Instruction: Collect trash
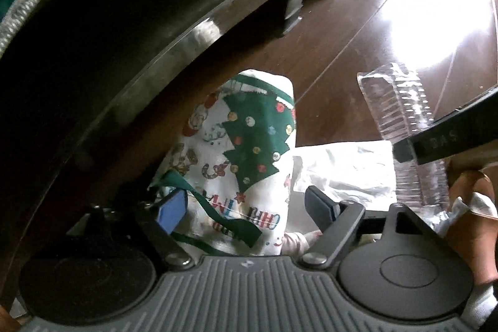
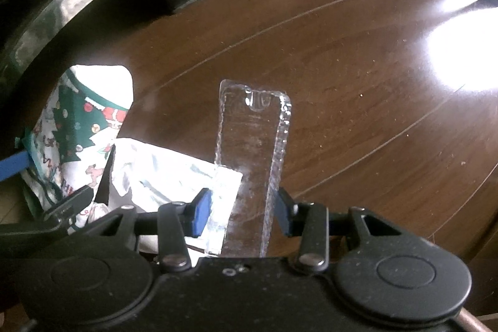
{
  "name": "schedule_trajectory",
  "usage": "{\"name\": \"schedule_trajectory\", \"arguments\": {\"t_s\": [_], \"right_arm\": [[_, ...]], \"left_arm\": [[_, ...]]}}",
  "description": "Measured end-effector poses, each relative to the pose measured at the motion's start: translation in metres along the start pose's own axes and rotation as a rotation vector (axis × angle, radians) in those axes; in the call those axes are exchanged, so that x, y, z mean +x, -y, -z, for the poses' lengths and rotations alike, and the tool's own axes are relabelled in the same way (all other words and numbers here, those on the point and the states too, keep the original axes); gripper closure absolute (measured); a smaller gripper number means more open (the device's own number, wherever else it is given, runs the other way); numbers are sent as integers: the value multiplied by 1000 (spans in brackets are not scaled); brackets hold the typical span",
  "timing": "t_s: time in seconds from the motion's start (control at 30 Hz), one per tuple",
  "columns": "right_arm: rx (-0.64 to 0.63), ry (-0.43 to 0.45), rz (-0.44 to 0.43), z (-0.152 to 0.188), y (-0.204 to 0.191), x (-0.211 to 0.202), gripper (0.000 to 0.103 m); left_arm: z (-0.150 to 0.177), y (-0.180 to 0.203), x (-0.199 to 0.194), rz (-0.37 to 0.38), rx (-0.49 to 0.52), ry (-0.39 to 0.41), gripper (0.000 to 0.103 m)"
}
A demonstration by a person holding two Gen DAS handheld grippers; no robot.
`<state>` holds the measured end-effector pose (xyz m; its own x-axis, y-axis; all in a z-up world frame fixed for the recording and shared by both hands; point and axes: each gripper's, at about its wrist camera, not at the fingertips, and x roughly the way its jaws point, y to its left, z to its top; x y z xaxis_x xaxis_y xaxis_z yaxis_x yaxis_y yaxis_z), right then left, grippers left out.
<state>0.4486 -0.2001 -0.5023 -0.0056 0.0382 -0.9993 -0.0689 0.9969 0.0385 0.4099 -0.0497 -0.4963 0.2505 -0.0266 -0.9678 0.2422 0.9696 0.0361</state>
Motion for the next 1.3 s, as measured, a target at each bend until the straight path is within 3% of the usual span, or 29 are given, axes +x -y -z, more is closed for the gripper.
{"name": "schedule_trajectory", "arguments": {"t_s": [0.13,0.43,0.5,0.7,0.77,0.93,1.0,1.3], "right_arm": [[24,-5,-1,-1,8,3,61],[34,-17,14,-2,8,11,61],[34,-18,15,-2,5,11,61],[15,-23,18,-3,1,12,61],[-9,-17,26,-2,-1,10,61],[-29,19,17,0,-8,-11,62],[-40,35,19,1,-10,-24,62],[-118,131,-48,22,-29,-107,62]], "left_arm": [[-8,-9,15,2,-70,-50,20],[-19,-20,39,17,-113,-121,22],[-19,-27,41,22,-145,-131,42],[-8,-52,31,61,-248,-93,61],[-4,-56,27,52,-270,-98,71],[10,-65,9,86,-333,-111,75],[16,-64,-4,90,-336,-110,84],[52,-71,-80,129,-358,-89,87]]}}
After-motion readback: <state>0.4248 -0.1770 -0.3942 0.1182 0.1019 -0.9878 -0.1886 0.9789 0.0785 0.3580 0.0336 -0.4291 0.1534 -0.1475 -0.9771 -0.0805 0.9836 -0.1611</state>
